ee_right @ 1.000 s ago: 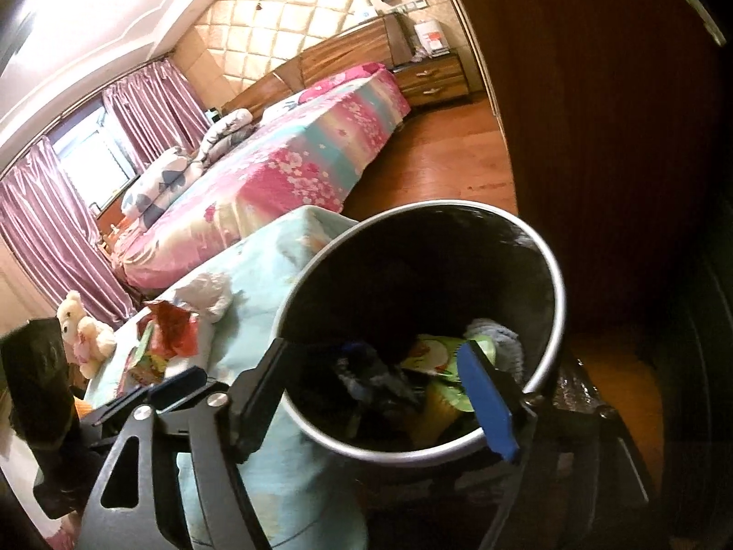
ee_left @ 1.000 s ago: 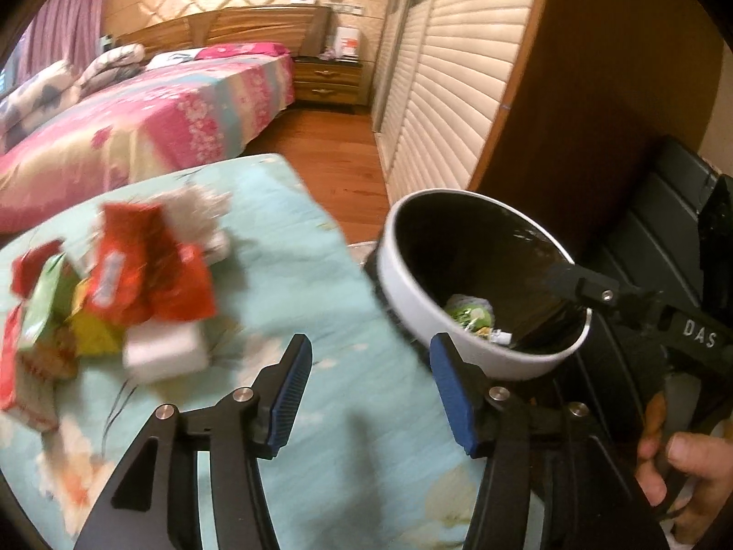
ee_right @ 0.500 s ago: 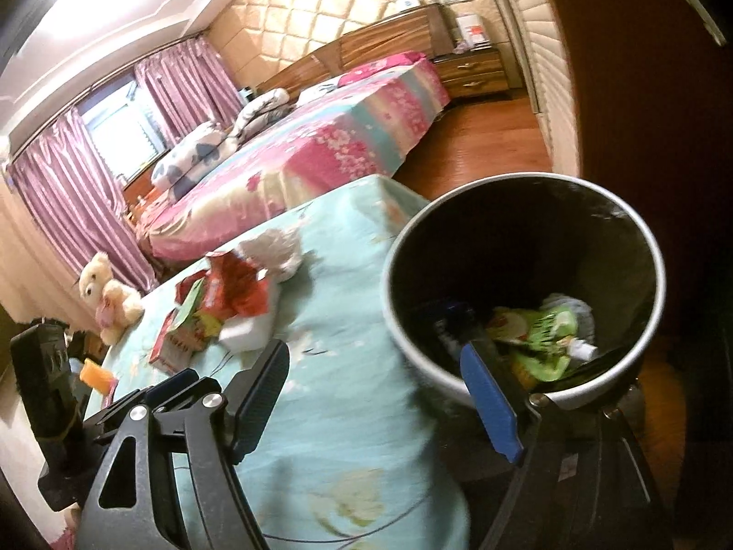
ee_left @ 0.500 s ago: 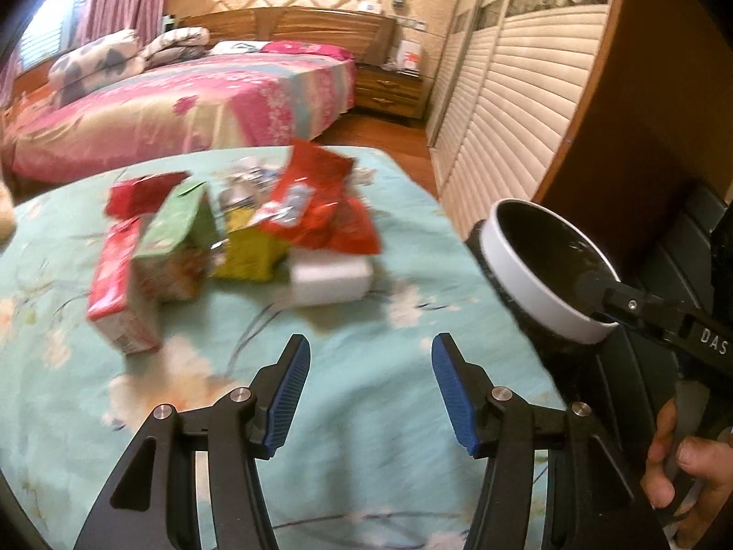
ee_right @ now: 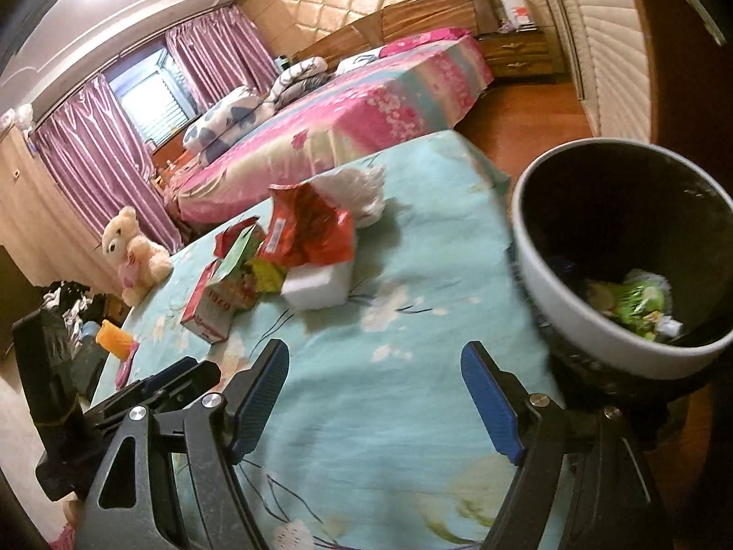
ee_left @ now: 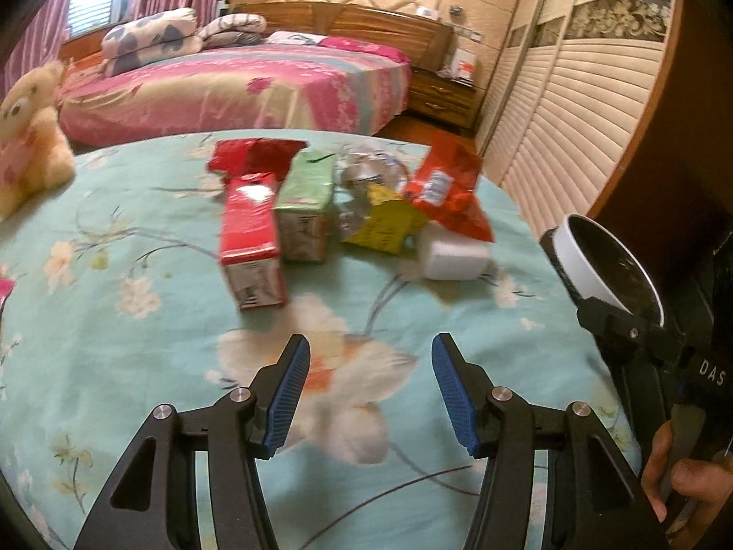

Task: Collect trash
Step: 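Move both open tools back toward the remaining trash on the table, then grasp the red juice carton with the left tool while the right grasps a red wrapper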

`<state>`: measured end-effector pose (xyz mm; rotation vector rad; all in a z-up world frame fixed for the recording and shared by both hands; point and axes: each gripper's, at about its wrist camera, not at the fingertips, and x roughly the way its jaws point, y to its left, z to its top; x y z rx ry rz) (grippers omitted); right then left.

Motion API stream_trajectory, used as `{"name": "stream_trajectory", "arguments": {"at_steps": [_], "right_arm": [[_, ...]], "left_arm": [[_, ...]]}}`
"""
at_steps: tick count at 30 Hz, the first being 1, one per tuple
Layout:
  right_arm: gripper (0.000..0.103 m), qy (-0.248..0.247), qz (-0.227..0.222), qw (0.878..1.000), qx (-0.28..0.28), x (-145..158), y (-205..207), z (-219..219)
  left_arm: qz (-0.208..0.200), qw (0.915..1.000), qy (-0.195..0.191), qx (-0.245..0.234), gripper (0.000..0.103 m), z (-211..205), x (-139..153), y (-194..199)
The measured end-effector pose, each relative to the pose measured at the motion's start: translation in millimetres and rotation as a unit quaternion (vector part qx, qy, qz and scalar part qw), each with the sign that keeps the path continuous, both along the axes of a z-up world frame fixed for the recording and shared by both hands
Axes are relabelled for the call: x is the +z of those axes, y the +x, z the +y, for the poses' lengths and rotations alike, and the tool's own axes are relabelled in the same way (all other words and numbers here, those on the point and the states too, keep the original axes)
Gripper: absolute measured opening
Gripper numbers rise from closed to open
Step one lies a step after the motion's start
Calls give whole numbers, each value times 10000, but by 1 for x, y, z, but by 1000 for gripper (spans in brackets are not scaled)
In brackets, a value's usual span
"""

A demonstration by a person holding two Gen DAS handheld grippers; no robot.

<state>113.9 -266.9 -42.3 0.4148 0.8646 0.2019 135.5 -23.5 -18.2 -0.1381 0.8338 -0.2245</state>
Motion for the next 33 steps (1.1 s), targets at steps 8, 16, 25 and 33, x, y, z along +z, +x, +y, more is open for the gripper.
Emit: {"name": "stream_trajectory", "arguments": {"at_steps": [8,16,25,33], "right_arm": [[79,48,104,9997,218,-14,11,26],[79,45,155,9993,331,-18,28,38],[79,29,-24,9995,326,-10,47,47],[78,-19,-204,9996,182,-2,69,51]], "left_arm": [[75,9996,60,281,55,21,-4,8],[78,9987,125,481,57,34,-8,27],[48,9988,126,477,58,41,-10,50],[-47,9989,175,429,58,42,-9,68]]}}
